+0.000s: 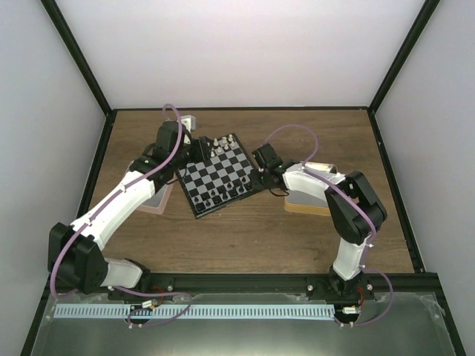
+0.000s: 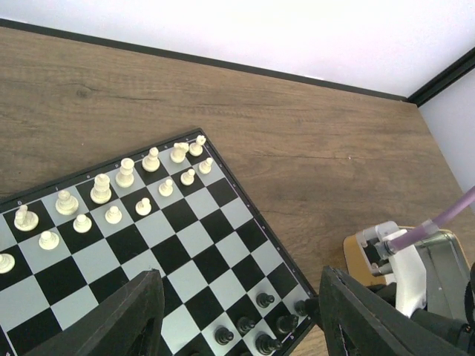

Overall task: Set up the chess pieces on the board
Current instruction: Place the chess piece on the chessboard, then adjust the storage box at the center of the board.

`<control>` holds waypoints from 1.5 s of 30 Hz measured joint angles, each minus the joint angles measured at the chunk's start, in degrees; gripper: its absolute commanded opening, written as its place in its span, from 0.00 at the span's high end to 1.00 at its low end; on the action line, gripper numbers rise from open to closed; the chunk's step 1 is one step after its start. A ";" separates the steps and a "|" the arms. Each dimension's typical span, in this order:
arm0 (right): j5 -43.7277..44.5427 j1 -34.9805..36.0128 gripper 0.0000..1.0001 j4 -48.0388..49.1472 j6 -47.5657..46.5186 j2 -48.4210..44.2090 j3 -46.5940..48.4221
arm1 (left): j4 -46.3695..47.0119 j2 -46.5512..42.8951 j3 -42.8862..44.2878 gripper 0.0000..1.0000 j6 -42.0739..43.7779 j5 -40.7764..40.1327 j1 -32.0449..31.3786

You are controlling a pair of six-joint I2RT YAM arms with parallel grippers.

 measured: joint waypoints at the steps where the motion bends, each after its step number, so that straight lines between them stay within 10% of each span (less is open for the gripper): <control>1: 0.09 0.00 0.98 0.24 -0.24 0.37 0.48 | -0.11 -0.02 0.00 0.40 -0.07 -0.02 0.00; 19: 2.49 0.59 0.93 -1.07 -1.81 2.03 2.67 | -0.20 -0.02 0.00 0.40 -0.02 -0.02 0.00; 29: 3.13 0.79 0.54 -4.31 -1.25 1.44 5.81 | -0.20 0.50 0.00 0.40 -0.02 0.04 0.07; 45: 9.25 -17.68 0.29 -13.16 21.14 -4.11 9.79 | -0.61 1.14 1.09 0.39 1.01 0.17 0.50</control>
